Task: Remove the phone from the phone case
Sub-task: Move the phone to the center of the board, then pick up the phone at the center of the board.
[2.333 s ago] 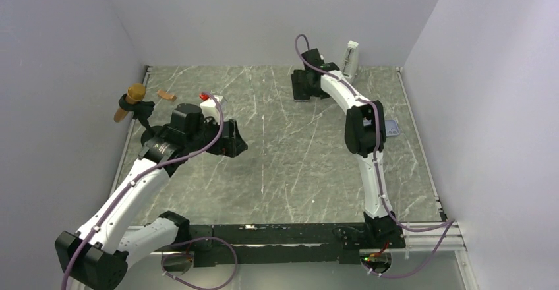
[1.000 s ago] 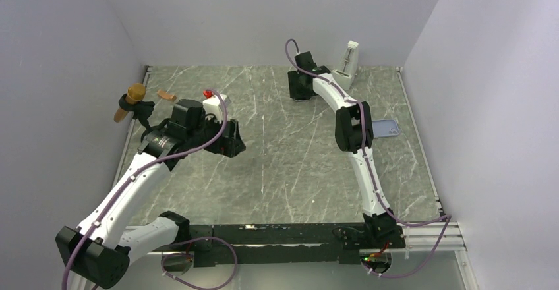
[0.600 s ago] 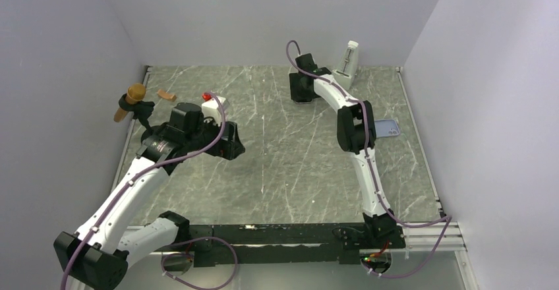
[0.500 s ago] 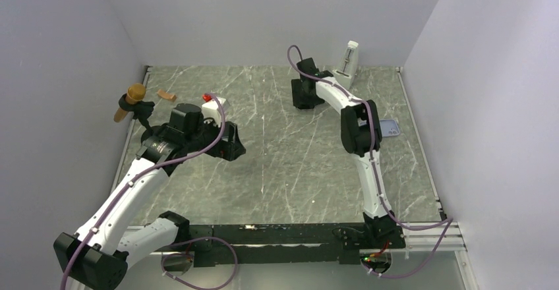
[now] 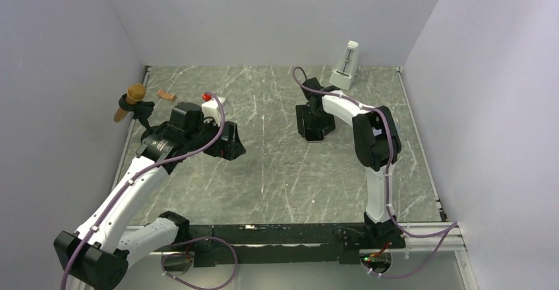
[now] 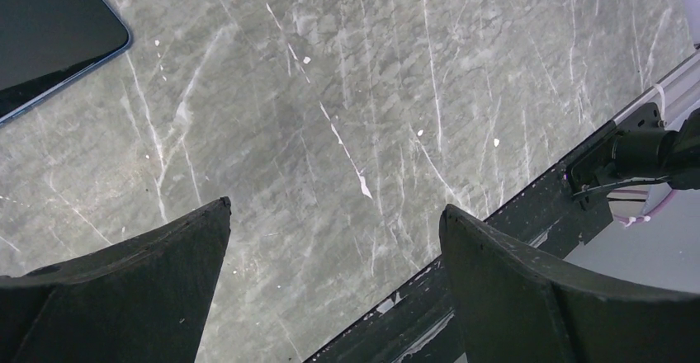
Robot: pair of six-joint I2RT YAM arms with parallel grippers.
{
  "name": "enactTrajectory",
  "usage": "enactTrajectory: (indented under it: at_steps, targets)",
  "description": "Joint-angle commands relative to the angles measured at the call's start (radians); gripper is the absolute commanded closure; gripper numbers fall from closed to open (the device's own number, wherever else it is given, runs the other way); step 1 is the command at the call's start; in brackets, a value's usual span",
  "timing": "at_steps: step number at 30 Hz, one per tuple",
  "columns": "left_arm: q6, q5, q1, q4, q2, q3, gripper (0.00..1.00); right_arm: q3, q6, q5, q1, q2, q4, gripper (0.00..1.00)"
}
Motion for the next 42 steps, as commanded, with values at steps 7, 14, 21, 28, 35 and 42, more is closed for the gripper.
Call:
enactTrajectory:
  at_steps: [7,14,21,28,35,42]
  targets:
    - [-0.055,0.008,0.001,-0.024,-0.049,0.010,0.01,0.165,-0.028,0.056,-0.013,0.168,-0.069,0.02]
    - [-0.066,-0.003,0.001,-0.064,-0.065,0.030,0.01,0.158,-0.024,0.066,-0.014,0.186,-0.066,0.35]
    - [-0.130,0.005,0.001,-0.088,-0.084,0.011,0.01,0.162,-0.041,0.020,-0.012,0.193,-0.039,0.79]
    - [-0.181,-0.063,0.001,-0.137,-0.115,0.041,0.00,0.140,-0.034,-0.071,-0.009,0.085,-0.009,1.00]
    - [-0.406,0.021,0.098,-0.067,-0.126,0.041,0.01,0.008,0.038,-0.255,-0.008,-0.067,0.080,1.00]
    - [-0.898,0.159,0.114,0.265,-0.199,-0.213,0.03,-0.339,0.126,-0.414,-0.008,-0.318,0.307,1.00]
